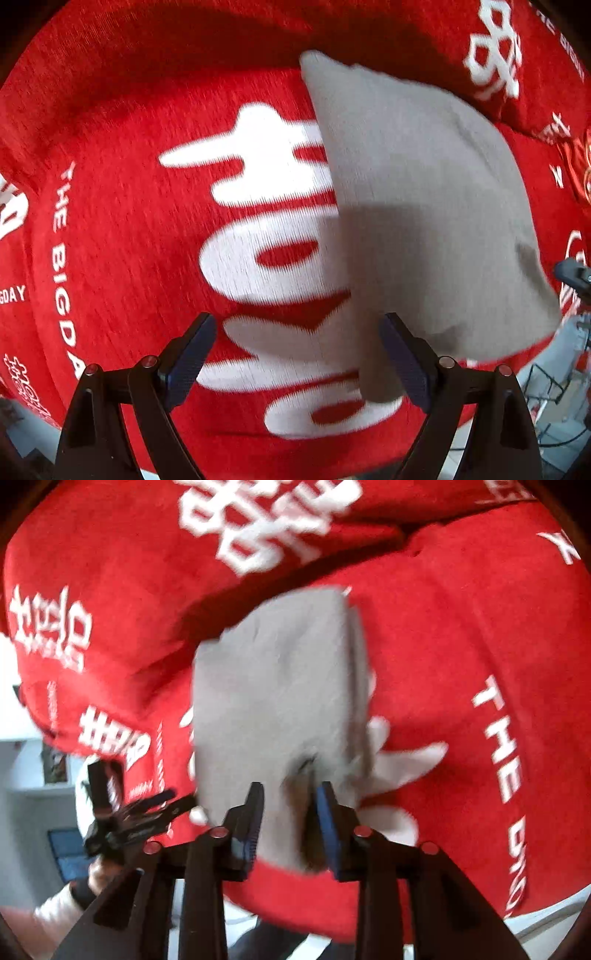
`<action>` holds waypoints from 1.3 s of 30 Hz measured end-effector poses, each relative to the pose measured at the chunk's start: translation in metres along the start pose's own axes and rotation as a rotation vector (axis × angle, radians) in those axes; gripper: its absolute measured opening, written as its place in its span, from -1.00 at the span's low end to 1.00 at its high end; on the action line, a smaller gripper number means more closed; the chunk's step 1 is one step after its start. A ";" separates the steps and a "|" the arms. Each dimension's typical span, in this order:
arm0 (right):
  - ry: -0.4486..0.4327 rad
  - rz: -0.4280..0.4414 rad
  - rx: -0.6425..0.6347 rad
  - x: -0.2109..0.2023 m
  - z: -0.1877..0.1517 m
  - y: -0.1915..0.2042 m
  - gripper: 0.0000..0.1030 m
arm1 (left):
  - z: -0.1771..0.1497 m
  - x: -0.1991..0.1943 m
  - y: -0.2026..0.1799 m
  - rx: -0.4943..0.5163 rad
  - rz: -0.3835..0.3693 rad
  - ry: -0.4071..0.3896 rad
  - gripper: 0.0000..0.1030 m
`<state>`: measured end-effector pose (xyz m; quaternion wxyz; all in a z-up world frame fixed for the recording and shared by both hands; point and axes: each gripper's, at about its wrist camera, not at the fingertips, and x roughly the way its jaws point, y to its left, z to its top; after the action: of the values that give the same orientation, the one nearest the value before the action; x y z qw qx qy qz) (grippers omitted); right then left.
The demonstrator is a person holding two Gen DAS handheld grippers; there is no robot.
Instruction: Fold small clothes
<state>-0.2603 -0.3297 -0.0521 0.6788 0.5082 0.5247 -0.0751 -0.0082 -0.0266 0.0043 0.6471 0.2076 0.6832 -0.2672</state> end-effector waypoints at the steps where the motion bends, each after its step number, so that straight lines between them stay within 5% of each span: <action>1: 0.021 0.004 -0.008 0.004 -0.004 0.002 -0.33 | -0.005 0.004 -0.003 0.001 -0.002 0.011 0.76; 4: 0.085 -0.097 -0.073 0.024 -0.010 0.012 -0.84 | -0.013 0.011 -0.010 -0.026 -0.010 0.018 0.76; 8: 0.155 -0.229 -0.068 0.053 -0.017 -0.007 -0.85 | -0.017 0.023 -0.015 -0.023 -0.007 0.033 0.76; 13: 0.150 -0.196 0.015 0.051 -0.021 -0.029 -0.84 | -0.035 0.027 -0.021 0.025 0.021 0.033 0.76; 22: 0.126 -0.250 0.081 0.021 -0.036 -0.047 -0.58 | -0.069 0.015 -0.036 0.073 0.067 0.009 0.76; 31: 0.123 -0.357 0.134 0.003 -0.056 -0.052 -0.56 | -0.075 0.004 -0.042 0.113 0.086 -0.036 0.76; 35: 0.103 -0.386 0.145 -0.005 -0.059 -0.052 -0.11 | -0.078 -0.005 -0.045 0.125 0.088 -0.063 0.76; 39: 0.070 -0.392 0.133 -0.014 -0.050 -0.048 -0.10 | -0.087 -0.026 -0.061 0.126 0.085 -0.081 0.76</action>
<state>-0.3286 -0.3201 -0.0667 0.5972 0.4424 0.6310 -0.2226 -0.1117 -0.0174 0.0377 0.6706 0.2659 0.6289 -0.2900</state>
